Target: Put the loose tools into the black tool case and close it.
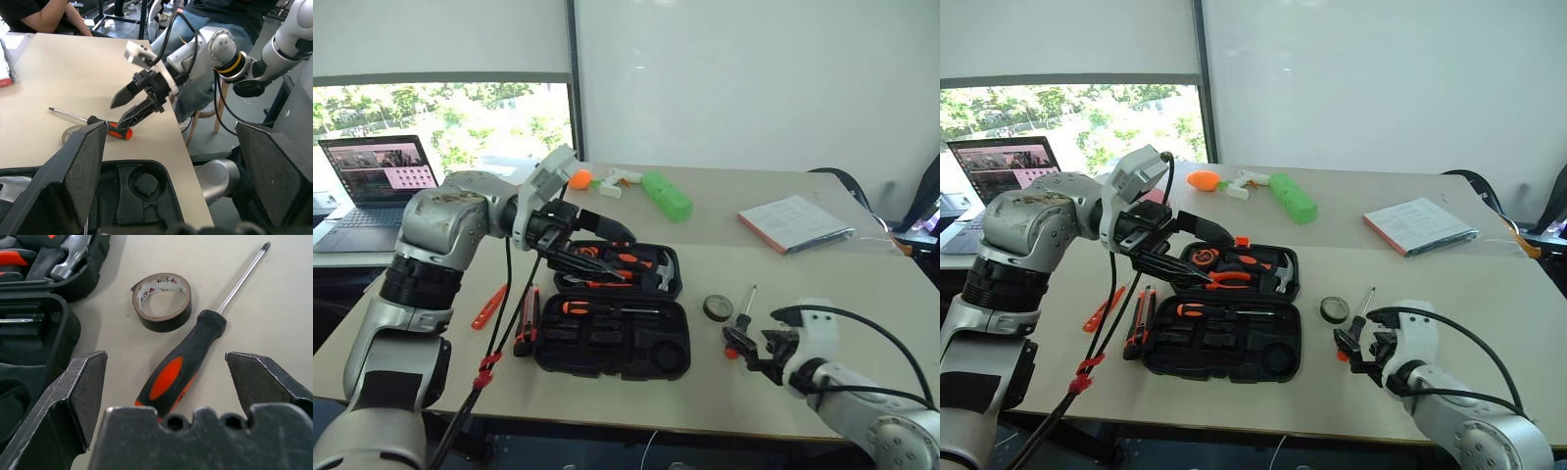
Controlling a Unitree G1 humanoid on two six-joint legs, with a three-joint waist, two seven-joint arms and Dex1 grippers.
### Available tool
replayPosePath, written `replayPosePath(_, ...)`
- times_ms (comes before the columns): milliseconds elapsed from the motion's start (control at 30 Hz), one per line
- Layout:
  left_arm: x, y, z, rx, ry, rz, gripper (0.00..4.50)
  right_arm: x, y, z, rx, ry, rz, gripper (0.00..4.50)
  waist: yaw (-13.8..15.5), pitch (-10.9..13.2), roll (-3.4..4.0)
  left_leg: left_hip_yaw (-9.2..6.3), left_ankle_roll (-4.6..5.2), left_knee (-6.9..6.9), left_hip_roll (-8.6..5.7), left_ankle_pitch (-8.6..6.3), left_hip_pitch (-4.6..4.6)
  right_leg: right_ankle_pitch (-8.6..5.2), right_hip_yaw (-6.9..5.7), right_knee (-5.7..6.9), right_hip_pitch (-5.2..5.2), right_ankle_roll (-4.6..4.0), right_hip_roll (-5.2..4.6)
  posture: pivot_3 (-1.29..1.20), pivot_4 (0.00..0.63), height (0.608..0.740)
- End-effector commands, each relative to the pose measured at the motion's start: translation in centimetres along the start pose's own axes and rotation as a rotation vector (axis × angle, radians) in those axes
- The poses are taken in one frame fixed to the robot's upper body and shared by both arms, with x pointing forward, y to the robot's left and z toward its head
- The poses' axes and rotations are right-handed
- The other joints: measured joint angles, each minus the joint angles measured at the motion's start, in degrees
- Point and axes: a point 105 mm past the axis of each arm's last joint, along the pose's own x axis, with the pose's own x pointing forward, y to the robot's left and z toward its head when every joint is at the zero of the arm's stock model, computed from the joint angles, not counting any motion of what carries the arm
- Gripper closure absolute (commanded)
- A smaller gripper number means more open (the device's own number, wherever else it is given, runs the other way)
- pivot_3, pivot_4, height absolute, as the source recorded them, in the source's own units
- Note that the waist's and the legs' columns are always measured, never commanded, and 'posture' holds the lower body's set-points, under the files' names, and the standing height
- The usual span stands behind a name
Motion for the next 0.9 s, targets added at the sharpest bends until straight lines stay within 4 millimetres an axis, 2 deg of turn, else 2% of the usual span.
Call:
replayPosePath(33, 0.0, 0.0, 0.8, 0.075, 0.020, 0.033, 0.03, 1.2, 0.0, -0.7, -0.003, 0.040, -0.021, 0.00, 0.07, 0.00, 0.01, 0.00, 0.00, 0.00, 0.00, 0.00, -0.01, 0.00, 0.00, 0.00, 0.00, 0.00, 0.00, 0.00, 0.150, 0.740)
replayPosePath(133, 0.0, 0.0, 1.0, 0.088, 0.017, 0.041, 0.03, 2.0, -0.9, -1.4, 0.016, 0.070, -0.082, 0.00, 0.02, 0.00, -0.01, 0.01, 0.00, 0.00, -0.01, 0.00, -0.01, 0.00, 0.00, -0.01, 0.00, 0.01, 0.00, 0.00, 0.150, 0.740)
replayPosePath(200, 0.0, 0.0, 1.0, 0.097, 0.029, 0.047, 0.00, 2.3, -1.1, -2.0, 0.028, 0.086, -0.095, 0.41, 0.01, 0.00, -0.03, 0.00, 0.00, 0.01, -0.01, 0.00, 0.01, 0.00, 0.00, -0.02, 0.05, 0.01, 0.01, 0.00, 0.150, 0.740)
replayPosePath(333, -0.1, 0.0, 0.8, 0.102, 0.042, 0.053, 0.00, 2.3, -1.8, -2.5, 0.077, 0.085, -0.151, 1.62, -0.09, -0.02, -0.05, 0.00, 0.00, 0.02, 0.00, 0.00, 0.05, 0.00, 0.00, 0.00, 0.09, 0.01, 0.02, 0.00, 0.150, 0.740)
replayPosePath(433, -0.2, -0.1, 0.9, 0.107, 0.046, 0.060, 0.00, 1.7, -2.9, -2.6, 0.117, 0.068, -0.222, 2.72, -0.08, -0.02, -0.05, -0.02, 0.00, 0.02, 0.00, 0.00, 0.06, 0.00, 0.00, 0.01, 0.09, 0.00, 0.03, 0.00, 0.150, 0.740)
replayPosePath(467, -0.2, -0.1, 0.9, 0.108, 0.047, 0.062, 0.00, 1.5, -3.2, -2.6, 0.129, 0.062, -0.241, 2.83, -0.07, -0.02, -0.05, -0.02, 0.00, 0.01, 0.00, 0.00, 0.05, 0.00, 0.00, 0.01, 0.08, 0.01, 0.03, 0.00, 0.150, 0.740)
replayPosePath(500, -0.2, 0.0, 0.9, 0.111, 0.047, 0.066, 0.00, 1.1, -4.0, -2.6, 0.152, 0.052, -0.278, 3.33, -0.05, -0.02, -0.05, -0.04, 0.00, 0.01, 0.00, 0.00, 0.05, 0.00, 0.00, 0.00, 0.08, 0.01, 0.03, 0.00, 0.150, 0.740)
replayPosePath(567, -0.2, 0.0, 1.0, 0.116, 0.048, 0.073, 0.00, 0.4, -5.2, -2.5, 0.175, 0.035, -0.332, 3.42, 0.27, -0.02, -0.05, -0.07, 0.00, 0.01, -0.01, 0.00, 0.02, -0.01, 0.00, -0.02, 0.10, 0.03, 0.01, 0.00, 0.150, 0.740)
replayPosePath(633, -0.2, 0.0, 1.0, 0.118, 0.048, 0.075, 0.00, -0.2, -6.5, -1.7, 0.197, -0.002, -0.380, 3.42, 0.55, -0.02, -0.05, -0.06, 0.00, 0.02, -0.06, 0.00, 0.01, -0.03, 0.01, -0.08, 0.16, 0.06, 0.00, 0.00, 0.150, 0.740)
replayPosePath(733, -0.2, -0.1, 1.0, 0.118, 0.046, 0.081, 0.00, -1.0, -7.9, 0.7, 0.208, -0.088, -0.383, 3.42, 0.94, 0.00, -0.02, -0.05, 0.00, 0.04, -0.15, 0.00, -0.06, -0.06, 0.03, -0.15, 0.18, 0.13, -0.05, 0.00, 0.150, 0.740)
replayPosePath(800, -0.3, -0.1, 0.8, 0.117, 0.046, 0.090, 0.00, -1.1, -7.1, 3.5, 0.113, -0.161, -0.273, 3.42, 0.75, 0.09, 0.12, -0.05, 0.00, 0.04, -0.19, 0.00, -0.15, -0.05, 0.07, -0.18, 0.12, 0.16, -0.07, 0.00, 0.150, 0.740)
replayPosePath(833, -0.5, -0.1, 0.6, 0.113, 0.052, 0.097, 0.00, -1.3, -5.9, 5.3, -0.015, -0.189, -0.186, 3.42, 0.44, 0.14, 0.21, -0.03, 0.00, 0.03, -0.21, 0.00, -0.18, -0.04, 0.10, -0.18, 0.08, 0.17, -0.08, 0.00, 0.150, 0.740)
replayPosePath(900, -1.0, -0.1, -0.1, 0.104, 0.075, 0.110, 0.00, -1.5, -3.1, 7.6, -0.261, -0.207, 0.001, 3.42, -0.20, 0.30, 0.47, -0.04, 0.00, 0.01, -0.22, 0.00, -0.19, -0.05, 0.13, -0.16, 0.05, 0.17, -0.06, 0.00, 0.150, 0.740)
